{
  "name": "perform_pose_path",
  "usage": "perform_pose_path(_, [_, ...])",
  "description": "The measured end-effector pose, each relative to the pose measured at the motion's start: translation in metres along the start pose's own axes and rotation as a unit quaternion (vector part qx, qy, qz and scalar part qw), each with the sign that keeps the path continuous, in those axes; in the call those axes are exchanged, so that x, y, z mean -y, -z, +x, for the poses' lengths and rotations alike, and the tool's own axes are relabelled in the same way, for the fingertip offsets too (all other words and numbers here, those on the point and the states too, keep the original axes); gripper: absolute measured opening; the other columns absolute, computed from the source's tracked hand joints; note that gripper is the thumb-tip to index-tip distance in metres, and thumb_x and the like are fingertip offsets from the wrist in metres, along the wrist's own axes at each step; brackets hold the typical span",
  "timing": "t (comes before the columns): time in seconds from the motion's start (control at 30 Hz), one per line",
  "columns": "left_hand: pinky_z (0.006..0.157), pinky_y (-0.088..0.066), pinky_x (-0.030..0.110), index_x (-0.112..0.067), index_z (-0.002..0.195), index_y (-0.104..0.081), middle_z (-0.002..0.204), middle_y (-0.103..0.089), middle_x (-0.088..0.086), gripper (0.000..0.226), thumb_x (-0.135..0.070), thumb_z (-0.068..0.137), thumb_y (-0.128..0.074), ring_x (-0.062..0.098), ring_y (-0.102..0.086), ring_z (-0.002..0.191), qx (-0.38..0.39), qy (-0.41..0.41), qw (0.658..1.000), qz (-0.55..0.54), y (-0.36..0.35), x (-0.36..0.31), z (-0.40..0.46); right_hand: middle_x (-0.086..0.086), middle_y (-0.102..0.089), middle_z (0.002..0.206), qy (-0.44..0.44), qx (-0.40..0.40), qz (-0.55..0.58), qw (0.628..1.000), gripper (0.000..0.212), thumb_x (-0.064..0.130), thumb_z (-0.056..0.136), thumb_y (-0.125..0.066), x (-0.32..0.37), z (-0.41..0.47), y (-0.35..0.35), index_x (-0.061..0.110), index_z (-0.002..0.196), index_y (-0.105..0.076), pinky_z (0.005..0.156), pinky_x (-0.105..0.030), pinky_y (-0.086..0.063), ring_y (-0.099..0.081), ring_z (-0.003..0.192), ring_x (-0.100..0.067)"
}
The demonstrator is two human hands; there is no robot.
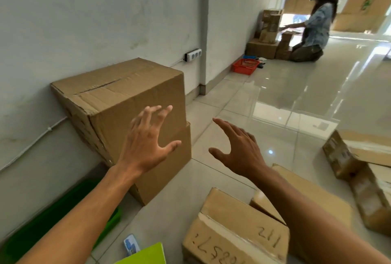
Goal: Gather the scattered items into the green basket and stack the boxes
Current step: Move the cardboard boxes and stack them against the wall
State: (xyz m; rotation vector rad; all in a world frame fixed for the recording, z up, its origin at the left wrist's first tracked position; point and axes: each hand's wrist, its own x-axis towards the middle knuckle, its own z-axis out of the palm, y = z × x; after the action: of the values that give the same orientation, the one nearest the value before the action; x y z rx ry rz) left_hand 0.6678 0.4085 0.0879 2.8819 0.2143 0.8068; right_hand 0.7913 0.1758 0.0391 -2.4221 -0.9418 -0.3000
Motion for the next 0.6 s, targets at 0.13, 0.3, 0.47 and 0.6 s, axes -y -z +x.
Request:
perform_pose_path(0.13, [0.115, -0.022, 0.042, -0.025, 0.147, -0.038, 0.145, -0.041, 0.006, 0.082, -0.057, 0.078, -0.069, 0.026, -0.032, 0.14, 0.027, -0.075, 0.995, -0.056, 0.005, -0.068, -0.021, 0.01, -0.028, 0.161, -0.054, -0.038, 0.047, 0.997, 0.089, 0.058, 0.085, -0.067, -0.018, -0.069, 0.046, 0.045, 0.154, -0.012, 0.109, -0.034, -0.022, -0.033, 0.143, -0.019])
perform_pose_path(0.3, [0.109, -0.028, 0.038, -0.027, 0.147, -0.038, 0.143, -0.041, 0.001, 0.082, -0.058, 0.077, -0.069, 0.021, -0.043, 0.129, 0.062, -0.163, 0.976, -0.127, 0.001, -0.157, -0.048, 0.013, -0.026, 0.161, -0.113, -0.101, 0.033, 0.988, 0.09, 0.057, 0.084, -0.068, -0.046, -0.158, 0.11, 0.047, 0.154, -0.012, 0.111, -0.038, -0.024, -0.029, 0.144, -0.016])
perform_pose_path(0.47, [0.101, -0.031, 0.034, -0.027, 0.147, -0.037, 0.143, -0.042, 0.001, 0.082, -0.064, 0.078, -0.062, 0.021, -0.043, 0.128, 0.07, -0.206, 0.956, -0.196, -0.01, -0.242, -0.073, 0.008, -0.029, 0.16, -0.175, -0.14, -0.016, 0.974, 0.093, 0.053, 0.082, -0.073, -0.071, -0.246, 0.168, 0.045, 0.154, -0.013, 0.114, -0.052, -0.033, -0.031, 0.144, -0.02])
perform_pose_path(0.6, [0.099, -0.031, 0.033, -0.026, 0.146, -0.036, 0.144, -0.041, 0.004, 0.083, -0.064, 0.077, -0.059, 0.023, -0.043, 0.128, 0.096, -0.249, 0.938, -0.221, -0.022, -0.299, -0.094, 0.005, -0.033, 0.159, -0.242, -0.176, -0.037, 0.953, 0.092, 0.049, 0.082, -0.075, -0.086, -0.323, 0.199, 0.035, 0.155, -0.023, 0.112, -0.053, -0.035, -0.032, 0.144, -0.018])
